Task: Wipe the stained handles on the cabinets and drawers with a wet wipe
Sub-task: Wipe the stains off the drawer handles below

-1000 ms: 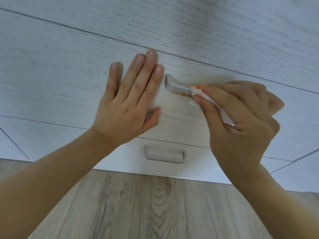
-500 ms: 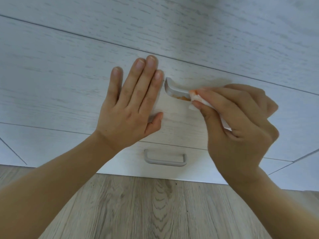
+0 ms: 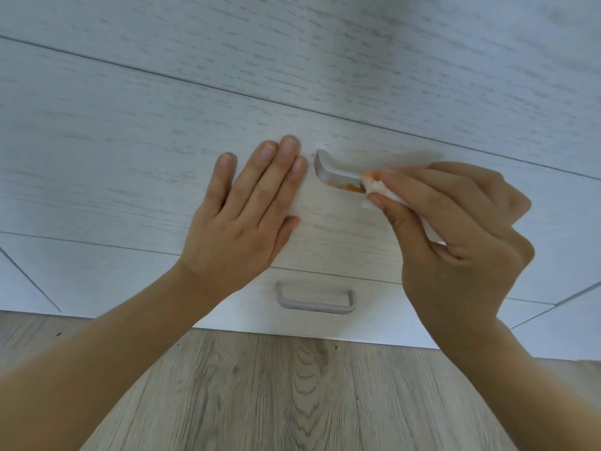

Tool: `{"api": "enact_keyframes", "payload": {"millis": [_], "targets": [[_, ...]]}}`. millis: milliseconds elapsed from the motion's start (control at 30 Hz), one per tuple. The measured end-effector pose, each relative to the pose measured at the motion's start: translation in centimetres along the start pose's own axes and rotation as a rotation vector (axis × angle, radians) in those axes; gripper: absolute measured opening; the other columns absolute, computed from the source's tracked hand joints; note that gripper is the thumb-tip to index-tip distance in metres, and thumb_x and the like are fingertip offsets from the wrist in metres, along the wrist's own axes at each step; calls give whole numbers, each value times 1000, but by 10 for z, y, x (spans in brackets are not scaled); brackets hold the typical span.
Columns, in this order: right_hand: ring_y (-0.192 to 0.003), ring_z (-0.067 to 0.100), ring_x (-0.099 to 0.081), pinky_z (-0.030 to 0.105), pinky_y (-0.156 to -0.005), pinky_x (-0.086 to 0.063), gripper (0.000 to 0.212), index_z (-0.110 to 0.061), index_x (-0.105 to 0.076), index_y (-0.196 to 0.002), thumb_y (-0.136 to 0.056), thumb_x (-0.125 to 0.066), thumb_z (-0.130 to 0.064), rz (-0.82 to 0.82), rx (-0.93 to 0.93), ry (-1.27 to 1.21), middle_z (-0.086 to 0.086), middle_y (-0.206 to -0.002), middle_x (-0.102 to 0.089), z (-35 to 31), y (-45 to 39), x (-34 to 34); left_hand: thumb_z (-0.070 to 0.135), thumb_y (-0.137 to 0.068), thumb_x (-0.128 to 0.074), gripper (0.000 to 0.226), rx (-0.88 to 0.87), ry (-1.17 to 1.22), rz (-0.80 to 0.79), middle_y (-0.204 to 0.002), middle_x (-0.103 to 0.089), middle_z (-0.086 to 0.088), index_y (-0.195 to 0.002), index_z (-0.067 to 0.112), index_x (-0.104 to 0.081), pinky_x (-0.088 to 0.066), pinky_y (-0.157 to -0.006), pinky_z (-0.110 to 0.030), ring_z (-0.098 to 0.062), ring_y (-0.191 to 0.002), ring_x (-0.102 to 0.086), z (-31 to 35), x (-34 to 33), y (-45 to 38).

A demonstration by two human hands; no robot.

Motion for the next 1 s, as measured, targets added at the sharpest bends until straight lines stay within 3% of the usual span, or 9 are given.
{"api": "enact_keyframes", "payload": {"millis": [167, 467, 633, 800, 900, 1000], "targets": [[-84, 15, -63, 44, -69, -46, 9, -18, -70, -95, -87, -72, -15, 7, 35, -9, -9, -92, -67, 1, 0, -4, 32, -102, -29, 62, 2, 29, 24, -158, 9, -12, -150, -1, -7, 0, -119, -44, -24, -146, 4, -1, -2, 0], [-80, 20, -66, 51, -61, -50, 9, -12, -71, -94, -85, -74, -10, -3, 76, -16, -4, -91, -69, 6, 1, -4, 31, -101, -25, 62, -12, 23, 54, -158, 7, -14, -150, -2, -7, -1, -119, -45, -26, -146, 2, 2, -6, 0], [-86, 12, -62, 39, -75, -47, 5, -16, -72, -93, -89, -70, -15, 17, 25, -19, -11, -90, -66, -10, -3, -17, 31, -100, -22, 61, 4, 7, 84, -158, 7, -14, -149, -2, -8, -1, -119, -44, -26, -146, 2, 3, -8, 2], [-91, 8, -57, 45, -75, -50, 10, -18, -61, -99, -91, -67, -16, 81, -122, -45, -13, -98, -59, -2, -1, -1, 32, -100, -23, 61, -9, 15, 70, -158, 7, -13, -150, -1, -8, -1, -119, -43, -25, -146, 2, 0, -7, 1], [-90, 11, -60, 55, -69, -47, 14, -18, -60, -100, -90, -69, -13, 61, -58, -34, -11, -99, -60, 0, -1, 0, 32, -100, -24, 62, -9, 12, 78, -158, 6, -14, -150, -1, -8, -2, -119, -43, -25, -146, 1, 0, -7, 2], [-86, 12, -62, 50, -68, -45, 16, -19, -61, -99, -88, -71, -11, 28, 35, -17, -11, -98, -62, -2, 1, -8, 32, -100, -24, 62, -7, 15, 84, -158, 5, -14, -149, -1, -9, -2, -119, -43, -25, -146, 0, 2, -8, 1]]}}
Point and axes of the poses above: each hand's wrist, its own y-axis away from the middle knuckle, its own x-axis out of the back of the hand, z = x × y, the point moved 1 cm from there along -y, towards the middle knuckle
